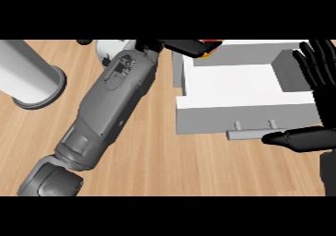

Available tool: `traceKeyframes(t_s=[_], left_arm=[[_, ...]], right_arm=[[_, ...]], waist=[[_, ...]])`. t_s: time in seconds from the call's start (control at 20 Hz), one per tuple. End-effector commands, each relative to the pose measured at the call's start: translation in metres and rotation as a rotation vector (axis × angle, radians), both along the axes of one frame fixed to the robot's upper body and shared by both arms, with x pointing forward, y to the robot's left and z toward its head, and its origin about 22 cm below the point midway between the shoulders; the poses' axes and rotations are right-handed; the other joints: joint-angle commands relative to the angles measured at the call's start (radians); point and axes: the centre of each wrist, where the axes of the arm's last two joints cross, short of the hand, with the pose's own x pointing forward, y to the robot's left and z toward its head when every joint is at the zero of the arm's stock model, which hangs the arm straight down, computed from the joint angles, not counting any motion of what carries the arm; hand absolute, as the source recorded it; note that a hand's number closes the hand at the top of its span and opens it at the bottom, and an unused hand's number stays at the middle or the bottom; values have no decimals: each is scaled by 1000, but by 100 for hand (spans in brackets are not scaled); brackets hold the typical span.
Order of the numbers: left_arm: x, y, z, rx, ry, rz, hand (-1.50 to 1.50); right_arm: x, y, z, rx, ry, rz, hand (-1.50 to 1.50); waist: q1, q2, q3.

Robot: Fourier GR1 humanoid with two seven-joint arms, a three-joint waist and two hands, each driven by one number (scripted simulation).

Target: Pick up the cup, place it into the drawer and close the drawer

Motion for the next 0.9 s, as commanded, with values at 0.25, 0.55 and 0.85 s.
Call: traceKeyframes(t_s=[0.25, 0.55, 0.85], left_arm=[[9, -23, -1, 172, 143, 74, 150], [7, -13, -37, 316, 276, 2, 150], [3, -10, -52, 320, 269, -8, -150]], right_arm=[[16, 9, 3, -1, -16, 56, -150], [15, 17, 13, 1, -38, 95, -150], [23, 30, 21, 1, -71, 147, -150]], waist=[[-56, 21, 1], [-105, 28, 1], [-153, 43, 1]])
